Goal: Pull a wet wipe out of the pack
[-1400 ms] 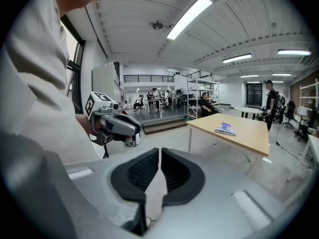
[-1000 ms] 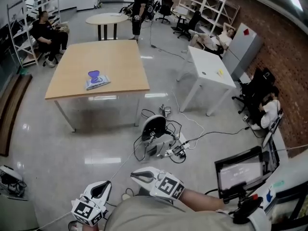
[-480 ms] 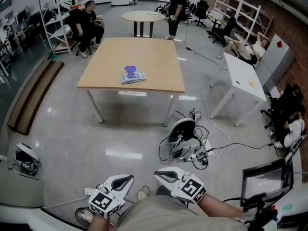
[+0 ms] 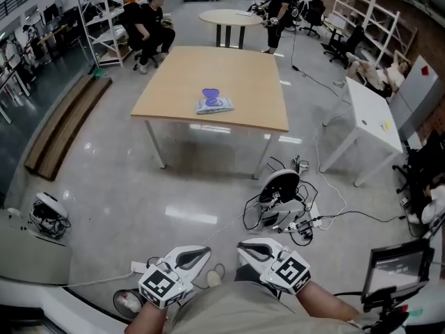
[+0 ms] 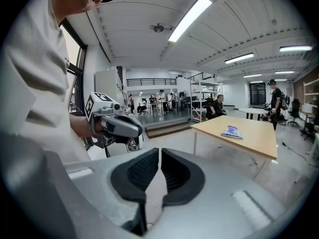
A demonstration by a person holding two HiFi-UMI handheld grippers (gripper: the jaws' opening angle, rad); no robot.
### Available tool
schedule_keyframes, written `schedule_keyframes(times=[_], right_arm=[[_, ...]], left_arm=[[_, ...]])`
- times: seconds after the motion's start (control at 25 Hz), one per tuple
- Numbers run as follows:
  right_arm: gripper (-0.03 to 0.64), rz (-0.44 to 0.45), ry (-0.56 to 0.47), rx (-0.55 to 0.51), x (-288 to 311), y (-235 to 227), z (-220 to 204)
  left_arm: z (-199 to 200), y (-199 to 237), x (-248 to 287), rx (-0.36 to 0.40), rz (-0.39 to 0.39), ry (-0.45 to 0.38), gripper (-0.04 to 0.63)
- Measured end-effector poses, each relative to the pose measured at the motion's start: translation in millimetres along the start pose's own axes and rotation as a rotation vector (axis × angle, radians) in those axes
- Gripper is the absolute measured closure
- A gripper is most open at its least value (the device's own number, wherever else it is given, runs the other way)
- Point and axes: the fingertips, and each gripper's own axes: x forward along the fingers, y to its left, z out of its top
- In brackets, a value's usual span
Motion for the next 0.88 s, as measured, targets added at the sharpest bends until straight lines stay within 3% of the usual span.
schedule_keyframes(times=[0.2, 0.52, 0.88], right_arm=[[0.600, 0.005, -0.005, -0.006, 2, -6, -1], [0.600, 0.018, 0.002, 0.011, 9, -36, -4], [0.600, 0.072, -0.002, -0.010, 13, -109, 5]], left_arm=[[0, 6, 5, 0.018, 0.011, 0.007, 0.591], [-7, 23, 23, -0.016, 0.053, 0.008, 0.591], [24, 63, 81, -0.026, 0.110, -0.011, 0.590]])
